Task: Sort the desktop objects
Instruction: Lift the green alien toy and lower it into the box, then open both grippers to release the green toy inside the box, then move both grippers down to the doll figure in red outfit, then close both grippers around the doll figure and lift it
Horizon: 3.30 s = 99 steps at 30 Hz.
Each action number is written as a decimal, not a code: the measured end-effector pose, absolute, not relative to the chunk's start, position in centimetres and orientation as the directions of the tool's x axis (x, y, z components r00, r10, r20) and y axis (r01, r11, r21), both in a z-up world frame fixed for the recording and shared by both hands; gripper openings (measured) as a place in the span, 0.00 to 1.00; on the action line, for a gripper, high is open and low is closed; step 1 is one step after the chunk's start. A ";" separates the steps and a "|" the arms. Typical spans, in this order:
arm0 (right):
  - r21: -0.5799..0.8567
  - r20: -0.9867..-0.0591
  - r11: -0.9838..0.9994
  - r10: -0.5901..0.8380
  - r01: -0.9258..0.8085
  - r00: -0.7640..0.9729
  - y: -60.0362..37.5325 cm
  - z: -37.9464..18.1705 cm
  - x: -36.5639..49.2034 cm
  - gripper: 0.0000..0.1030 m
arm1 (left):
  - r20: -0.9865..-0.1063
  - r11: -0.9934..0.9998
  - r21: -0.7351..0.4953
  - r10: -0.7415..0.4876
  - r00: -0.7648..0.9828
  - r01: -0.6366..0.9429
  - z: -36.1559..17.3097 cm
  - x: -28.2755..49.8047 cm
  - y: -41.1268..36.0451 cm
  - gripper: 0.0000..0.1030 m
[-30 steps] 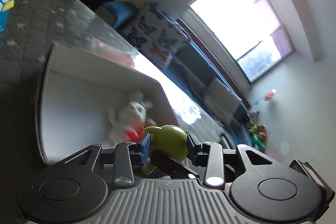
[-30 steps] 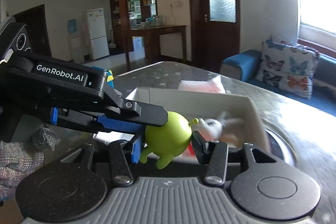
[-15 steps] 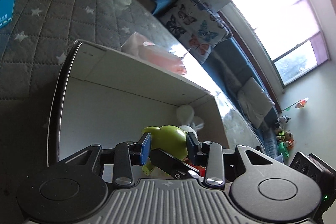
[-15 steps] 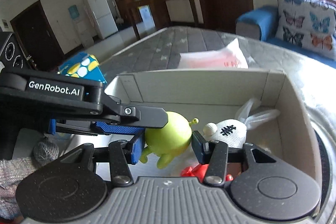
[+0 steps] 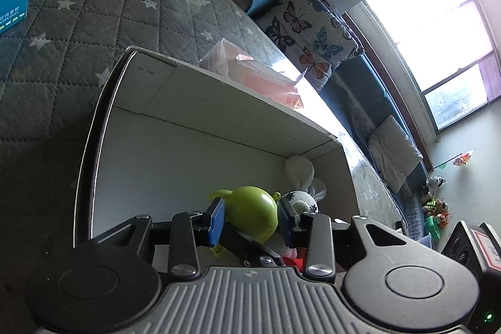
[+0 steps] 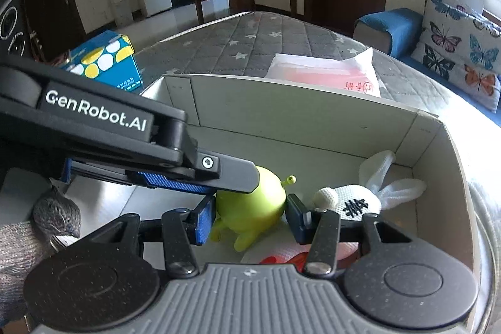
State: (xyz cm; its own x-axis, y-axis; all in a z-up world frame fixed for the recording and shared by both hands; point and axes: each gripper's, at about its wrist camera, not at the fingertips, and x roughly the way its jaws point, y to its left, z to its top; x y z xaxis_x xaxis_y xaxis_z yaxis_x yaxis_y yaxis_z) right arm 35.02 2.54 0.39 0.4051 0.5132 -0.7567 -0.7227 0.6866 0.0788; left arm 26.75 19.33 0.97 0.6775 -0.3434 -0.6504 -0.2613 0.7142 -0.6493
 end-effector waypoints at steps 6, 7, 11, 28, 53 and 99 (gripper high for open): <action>0.071 -0.745 0.687 0.519 -0.724 0.419 2.2 0.7 34.6 0.48 | -0.652 0.714 -0.648 -0.341 0.678 -0.264 1.1 26.7 19.0 0.38; 0.075 -0.740 0.688 0.524 -0.722 0.421 2.1 0.8 34.6 0.48 | -0.652 0.715 -0.647 -0.340 0.678 -0.264 1.1 26.8 19.0 0.38; 0.091 -0.720 0.693 0.542 -0.715 0.434 1.6 1.4 34.4 0.56 | -0.652 0.718 -0.644 -0.333 0.681 -0.265 1.4 26.4 18.8 0.38; 0.092 -0.594 0.711 0.601 -0.697 0.534 -3.7 5.6 28.1 0.77 | -0.608 0.766 -0.624 -0.351 0.712 -0.156 4.6 22.0 15.8 0.38; 0.084 -0.483 0.783 0.573 -0.616 0.662 -11.7 5.2 15.9 1.00 | -0.599 0.870 -0.493 -0.357 0.717 0.021 5.5 14.1 8.1 0.38; 0.024 -0.554 0.867 0.425 -0.497 0.716 -15.7 -1.5 17.5 1.00 | -0.558 0.717 -0.696 -0.574 0.599 0.038 -0.6 15.1 5.2 0.38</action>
State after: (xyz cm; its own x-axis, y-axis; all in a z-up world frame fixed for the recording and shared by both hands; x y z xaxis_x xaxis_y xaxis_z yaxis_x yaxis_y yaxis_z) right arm 17.46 -15.71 -1.46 0.7155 0.4253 -0.5542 -0.4973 0.8673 0.0235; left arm 15.12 5.22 -0.64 0.5989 -0.5743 -0.5581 0.0382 0.7166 -0.6964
